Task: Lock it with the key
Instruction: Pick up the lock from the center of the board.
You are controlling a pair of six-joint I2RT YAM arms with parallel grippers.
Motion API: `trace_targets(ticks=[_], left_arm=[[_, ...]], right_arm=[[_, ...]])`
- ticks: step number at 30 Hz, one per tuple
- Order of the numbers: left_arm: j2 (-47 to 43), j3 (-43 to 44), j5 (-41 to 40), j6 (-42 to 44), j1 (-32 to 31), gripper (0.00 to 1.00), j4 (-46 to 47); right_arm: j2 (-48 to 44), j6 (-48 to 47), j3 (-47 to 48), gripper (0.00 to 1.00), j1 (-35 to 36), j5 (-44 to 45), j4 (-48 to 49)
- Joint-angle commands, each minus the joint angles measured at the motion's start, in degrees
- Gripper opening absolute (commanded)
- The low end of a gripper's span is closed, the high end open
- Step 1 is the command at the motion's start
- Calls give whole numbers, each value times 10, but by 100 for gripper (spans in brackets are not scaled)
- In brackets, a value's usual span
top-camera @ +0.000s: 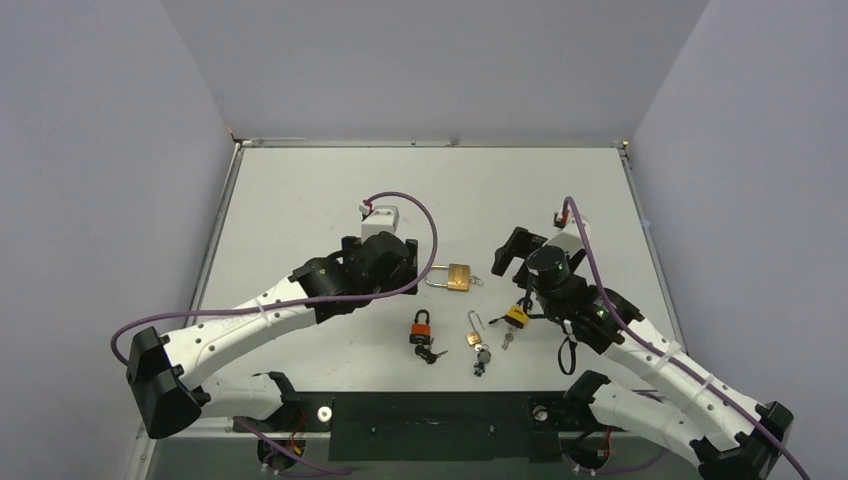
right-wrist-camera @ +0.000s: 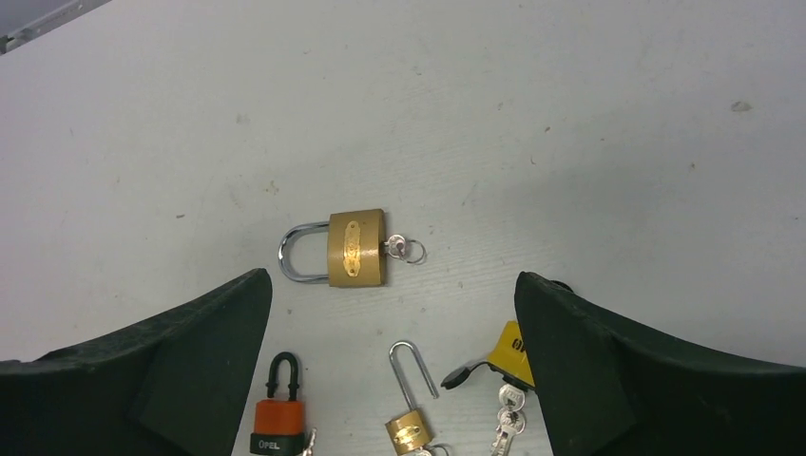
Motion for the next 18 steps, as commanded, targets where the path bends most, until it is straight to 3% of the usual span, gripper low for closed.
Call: trace_targets(ticks=[1, 18], left_arm=[[3, 24, 12, -4, 8, 88, -3], [-54, -16, 82, -1, 34, 87, 13]], right_arm=[[-20, 40, -17, 94, -11, 8, -11], [-24, 172, -146, 76, -23, -1, -20]])
